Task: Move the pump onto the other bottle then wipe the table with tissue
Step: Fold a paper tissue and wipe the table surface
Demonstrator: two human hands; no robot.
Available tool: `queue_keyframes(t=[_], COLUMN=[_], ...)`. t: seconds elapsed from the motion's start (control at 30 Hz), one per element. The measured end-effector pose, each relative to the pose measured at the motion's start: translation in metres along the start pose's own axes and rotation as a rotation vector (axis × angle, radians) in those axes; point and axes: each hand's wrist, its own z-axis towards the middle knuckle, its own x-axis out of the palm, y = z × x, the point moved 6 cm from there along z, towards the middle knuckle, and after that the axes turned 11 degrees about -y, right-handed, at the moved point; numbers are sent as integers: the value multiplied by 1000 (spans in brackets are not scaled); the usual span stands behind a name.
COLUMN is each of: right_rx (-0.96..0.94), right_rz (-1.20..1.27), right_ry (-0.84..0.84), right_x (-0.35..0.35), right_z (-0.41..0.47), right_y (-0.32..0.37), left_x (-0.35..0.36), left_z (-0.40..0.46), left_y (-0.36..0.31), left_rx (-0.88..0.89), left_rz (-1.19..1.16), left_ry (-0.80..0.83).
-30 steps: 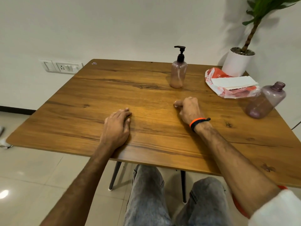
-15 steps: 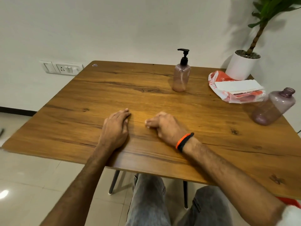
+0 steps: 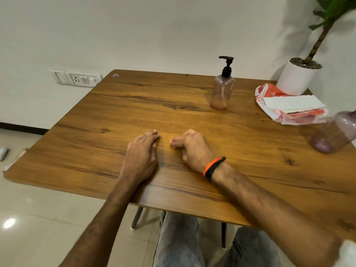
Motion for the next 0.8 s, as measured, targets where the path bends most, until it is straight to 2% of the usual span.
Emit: queue_keyframes(t=[0.1, 0.17, 0.33, 0.47, 0.6, 0.67, 0.8], right_rx=[-267, -283, 6, 263, 347, 311, 41], right_rz=[61, 33, -37, -79, -143, -125, -10], right_ry=[67, 92, 7, -168, -193, -135, 5], right_x=[-3, -1, 7, -4, -12, -4, 7], right_z=[-36, -28, 49, 95, 101, 90, 29], right_y=[65, 60, -25, -97, -99, -83, -7], left_x=[0, 0, 0, 0, 1, 1, 0], left_z=[1, 2, 0, 0, 0, 0, 1], left_y=[2, 3, 3, 2, 2, 2, 2], left_rx=[-20, -44, -49, -40, -45, -40, -38], left_rz=[-3, -10, -9, -2, 2, -3, 10], left_ry=[-1, -8, -2, 15, 18, 20, 16])
